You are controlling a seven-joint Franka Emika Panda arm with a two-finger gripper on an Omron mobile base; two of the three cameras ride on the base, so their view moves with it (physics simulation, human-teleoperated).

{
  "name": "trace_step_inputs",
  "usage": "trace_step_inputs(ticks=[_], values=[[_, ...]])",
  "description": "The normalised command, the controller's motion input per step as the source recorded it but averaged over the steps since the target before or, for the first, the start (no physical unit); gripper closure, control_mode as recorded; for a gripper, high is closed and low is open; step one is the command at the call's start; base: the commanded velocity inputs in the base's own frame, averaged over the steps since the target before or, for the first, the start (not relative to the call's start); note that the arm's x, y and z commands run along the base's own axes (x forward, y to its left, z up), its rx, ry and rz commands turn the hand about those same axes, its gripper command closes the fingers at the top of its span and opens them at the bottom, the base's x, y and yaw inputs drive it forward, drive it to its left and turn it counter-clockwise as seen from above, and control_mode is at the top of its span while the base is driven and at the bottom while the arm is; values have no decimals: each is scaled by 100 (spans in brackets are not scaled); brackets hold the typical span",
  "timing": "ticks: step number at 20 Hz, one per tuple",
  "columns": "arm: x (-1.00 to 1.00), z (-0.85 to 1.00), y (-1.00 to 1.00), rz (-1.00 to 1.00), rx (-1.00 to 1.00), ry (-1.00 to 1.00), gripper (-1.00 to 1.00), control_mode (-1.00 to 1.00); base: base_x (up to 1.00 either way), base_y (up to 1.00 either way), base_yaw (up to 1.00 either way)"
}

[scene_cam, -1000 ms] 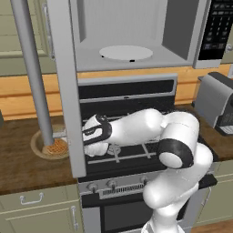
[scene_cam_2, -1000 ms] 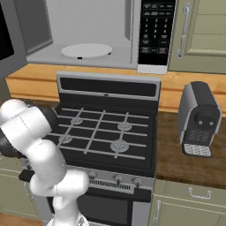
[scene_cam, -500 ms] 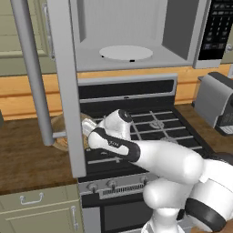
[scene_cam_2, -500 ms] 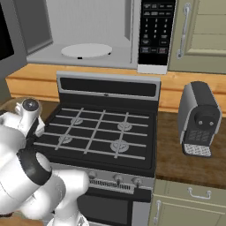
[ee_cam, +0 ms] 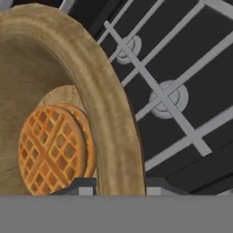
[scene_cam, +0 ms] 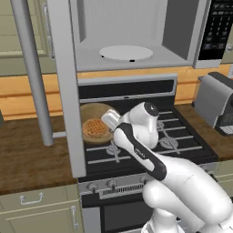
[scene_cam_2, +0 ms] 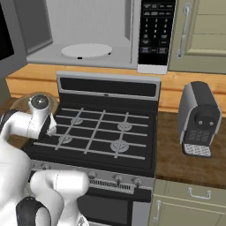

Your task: Open the microwave, place the bowl with waffle inside the microwave, then close the microwave door and turn it on.

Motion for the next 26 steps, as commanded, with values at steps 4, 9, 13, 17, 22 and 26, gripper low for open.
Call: trace_step_inputs(ticks=[4, 9, 13, 17, 22, 26], values=[[-36, 48, -64, -22, -7, 3, 100, -100, 0, 0, 0], [-42, 44, -64, -24, -5, 11, 100, -100, 0, 0, 0], [-56, 28, -77, -22, 0, 12, 100, -100, 0, 0, 0], [-63, 42, -55, -23, 9, 3, 100, -100, 0, 0, 0], [-71, 59, -22, -31, 25, -8, 100, -100, 0, 0, 0], [-50, 62, -13, -43, 23, -5, 100, -100, 0, 0, 0]])
